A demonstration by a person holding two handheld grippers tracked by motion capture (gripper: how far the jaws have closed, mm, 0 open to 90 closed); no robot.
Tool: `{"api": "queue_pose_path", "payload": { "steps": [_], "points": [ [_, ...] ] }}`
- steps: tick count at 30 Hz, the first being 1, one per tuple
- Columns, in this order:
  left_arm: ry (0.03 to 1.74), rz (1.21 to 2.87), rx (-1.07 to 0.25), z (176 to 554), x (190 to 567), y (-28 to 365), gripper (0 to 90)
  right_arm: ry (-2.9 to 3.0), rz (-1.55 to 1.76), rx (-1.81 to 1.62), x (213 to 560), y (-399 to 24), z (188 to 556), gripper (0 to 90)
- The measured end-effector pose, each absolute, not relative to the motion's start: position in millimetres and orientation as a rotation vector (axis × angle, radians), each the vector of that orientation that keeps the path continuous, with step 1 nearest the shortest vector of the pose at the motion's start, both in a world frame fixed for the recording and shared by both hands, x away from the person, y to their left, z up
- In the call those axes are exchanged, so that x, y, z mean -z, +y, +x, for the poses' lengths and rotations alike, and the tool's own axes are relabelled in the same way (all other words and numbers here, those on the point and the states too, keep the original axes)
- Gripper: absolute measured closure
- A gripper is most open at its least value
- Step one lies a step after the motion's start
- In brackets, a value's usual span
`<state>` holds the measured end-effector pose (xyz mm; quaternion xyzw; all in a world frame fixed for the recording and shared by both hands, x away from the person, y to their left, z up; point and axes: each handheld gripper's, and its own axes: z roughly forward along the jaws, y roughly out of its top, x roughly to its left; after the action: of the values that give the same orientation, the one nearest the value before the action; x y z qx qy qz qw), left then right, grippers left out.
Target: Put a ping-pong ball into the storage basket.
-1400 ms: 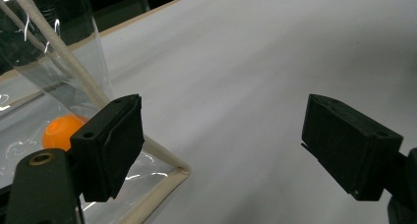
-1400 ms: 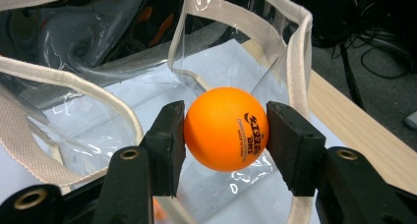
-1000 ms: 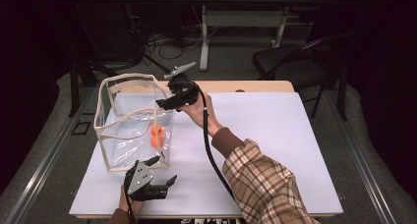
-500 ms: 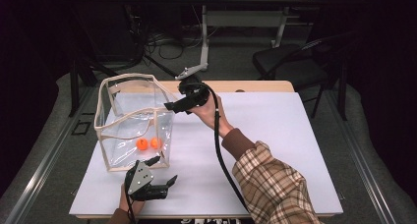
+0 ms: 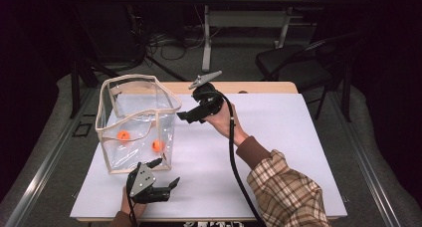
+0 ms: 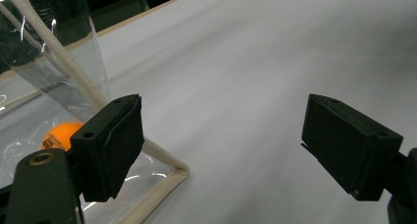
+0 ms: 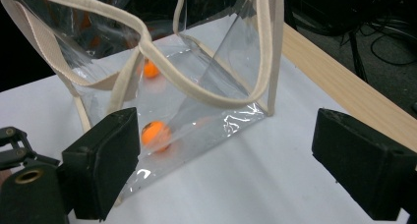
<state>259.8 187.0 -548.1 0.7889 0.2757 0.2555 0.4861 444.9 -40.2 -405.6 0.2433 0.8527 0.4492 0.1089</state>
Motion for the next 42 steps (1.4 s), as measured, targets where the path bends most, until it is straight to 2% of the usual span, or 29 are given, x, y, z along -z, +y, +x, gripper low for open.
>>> {"api": "queue_pose_path", "payload": {
  "steps": [14,42],
  "points": [
    [0.667,1.928,-0.608,262,549,183,15.9,2.526,0.730,-1.278,421,-65,433,4.9],
    [0.666,1.929,-0.613,261,549,184,15.9,2.560,0.771,-1.146,460,-106,402,2.3]
  ]
}}
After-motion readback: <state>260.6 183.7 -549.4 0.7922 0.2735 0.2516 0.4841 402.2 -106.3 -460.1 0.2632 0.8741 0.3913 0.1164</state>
